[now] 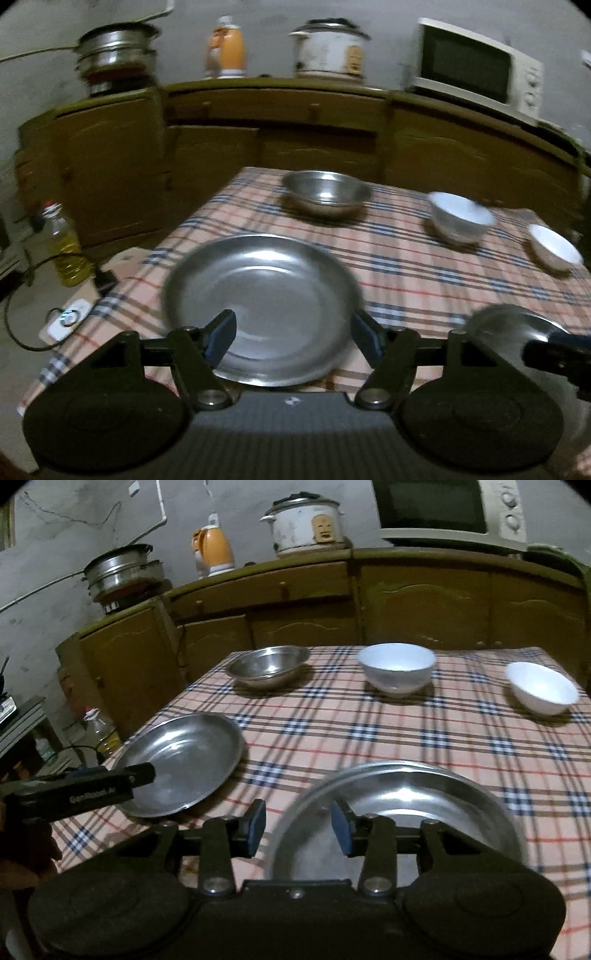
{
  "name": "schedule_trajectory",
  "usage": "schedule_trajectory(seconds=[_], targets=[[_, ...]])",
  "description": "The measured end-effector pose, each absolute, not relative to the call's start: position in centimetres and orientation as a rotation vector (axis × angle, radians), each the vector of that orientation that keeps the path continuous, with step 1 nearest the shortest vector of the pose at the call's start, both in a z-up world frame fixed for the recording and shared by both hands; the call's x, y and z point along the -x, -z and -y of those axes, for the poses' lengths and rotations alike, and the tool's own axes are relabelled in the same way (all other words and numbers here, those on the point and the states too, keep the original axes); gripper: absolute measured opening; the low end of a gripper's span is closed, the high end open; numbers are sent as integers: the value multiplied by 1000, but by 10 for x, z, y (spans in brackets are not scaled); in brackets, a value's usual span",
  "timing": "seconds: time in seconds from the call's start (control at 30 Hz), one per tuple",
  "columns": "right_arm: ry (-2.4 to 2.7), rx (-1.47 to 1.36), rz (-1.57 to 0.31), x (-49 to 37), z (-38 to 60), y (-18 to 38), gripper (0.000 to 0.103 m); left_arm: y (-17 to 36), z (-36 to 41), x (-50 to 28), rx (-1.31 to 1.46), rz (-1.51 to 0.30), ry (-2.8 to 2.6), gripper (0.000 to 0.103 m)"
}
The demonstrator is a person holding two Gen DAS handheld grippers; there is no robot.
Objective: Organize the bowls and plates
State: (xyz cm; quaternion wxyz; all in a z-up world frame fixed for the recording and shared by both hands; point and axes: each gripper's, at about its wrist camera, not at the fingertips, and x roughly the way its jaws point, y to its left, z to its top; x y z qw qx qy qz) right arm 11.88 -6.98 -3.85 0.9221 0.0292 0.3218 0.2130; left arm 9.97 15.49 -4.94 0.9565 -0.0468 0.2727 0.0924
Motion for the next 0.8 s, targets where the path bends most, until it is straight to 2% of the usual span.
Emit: schedule_trajectory(seconds=[0.3, 0.6, 0.63, 0.73, 0.8], targets=[[-489, -40, -717, -157, 6, 52, 49, 57, -232, -140, 143, -592, -333, 71], [-489, -34, -811, -201, -47, 81, 49, 72, -264, -168, 167, -660, -348, 69], [-485, -42, -823, -206, -50, 84, 49, 72, -264, -170, 161, -663, -338, 67], [-477, -60, -847, -216, -58, 92, 49, 79, -266, -183, 174, -696, -308, 45], [-473, -75, -859, -222, -60, 97, 49, 82, -266, -186, 180, -710, -300, 36]])
